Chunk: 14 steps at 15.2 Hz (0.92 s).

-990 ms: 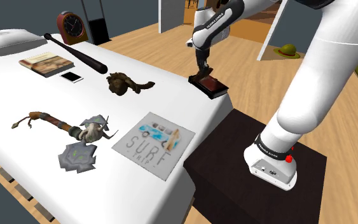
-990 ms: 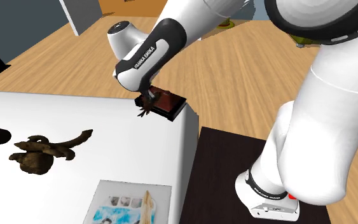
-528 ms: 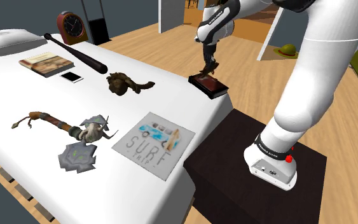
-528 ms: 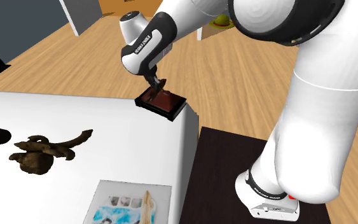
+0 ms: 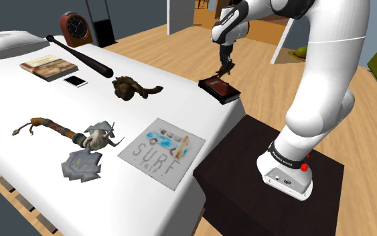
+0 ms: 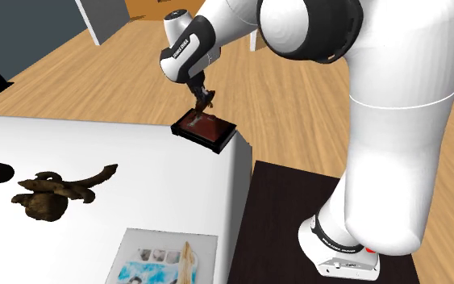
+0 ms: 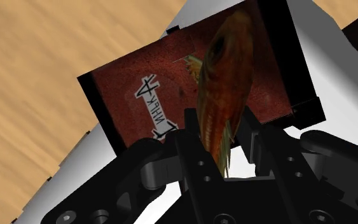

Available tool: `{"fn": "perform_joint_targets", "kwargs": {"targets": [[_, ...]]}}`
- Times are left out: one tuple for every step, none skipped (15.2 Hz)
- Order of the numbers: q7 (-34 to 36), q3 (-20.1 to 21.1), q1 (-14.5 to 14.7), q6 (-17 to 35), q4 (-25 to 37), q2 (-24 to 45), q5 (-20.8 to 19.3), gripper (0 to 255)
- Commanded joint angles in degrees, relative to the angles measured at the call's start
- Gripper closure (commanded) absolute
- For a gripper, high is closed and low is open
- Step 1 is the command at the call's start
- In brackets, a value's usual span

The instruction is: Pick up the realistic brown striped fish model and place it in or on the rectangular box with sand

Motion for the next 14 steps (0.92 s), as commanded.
{"fn": "perform_joint_targets", "kwargs": {"targets": [[-0.09,0.15,-0.2,1.06,-0.01,1.04,0.27,255],[-0.07,0.22,-0.27,1.67,-0.16,1.52,0.37,255],[-0.05,0.29,-0.34,2.27,-0.3,2.0,0.48,255],[-0.02,0.36,-0.41,2.87,-0.42,2.49,0.58,255],[0.0,0.43,-0.48,3.47,-0.53,2.99,0.69,255],[0.02,0.51,-0.55,4.06,-0.63,3.5,0.8,255],[0.04,0.59,-0.63,4.65,-0.72,4.02,0.91,255],[0.05,0.67,-0.7,5.23,-0.79,4.54,1.02,255],[0.07,0.76,-0.78,5.81,-0.85,5.07,1.13,255],[0.09,0.85,-0.86,6.38,-0.9,5.61,1.24,255],[0.11,0.94,-0.94,6.95,-0.94,6.15,1.35,255],[0.12,1.02,-1.02,7.48,-0.96,6.67,1.46,255],[0.12,1.02,-1.02,7.48,-0.97,6.66,1.46,255],[0.12,1.02,-1.01,7.48,-0.96,6.67,1.46,255]]}}
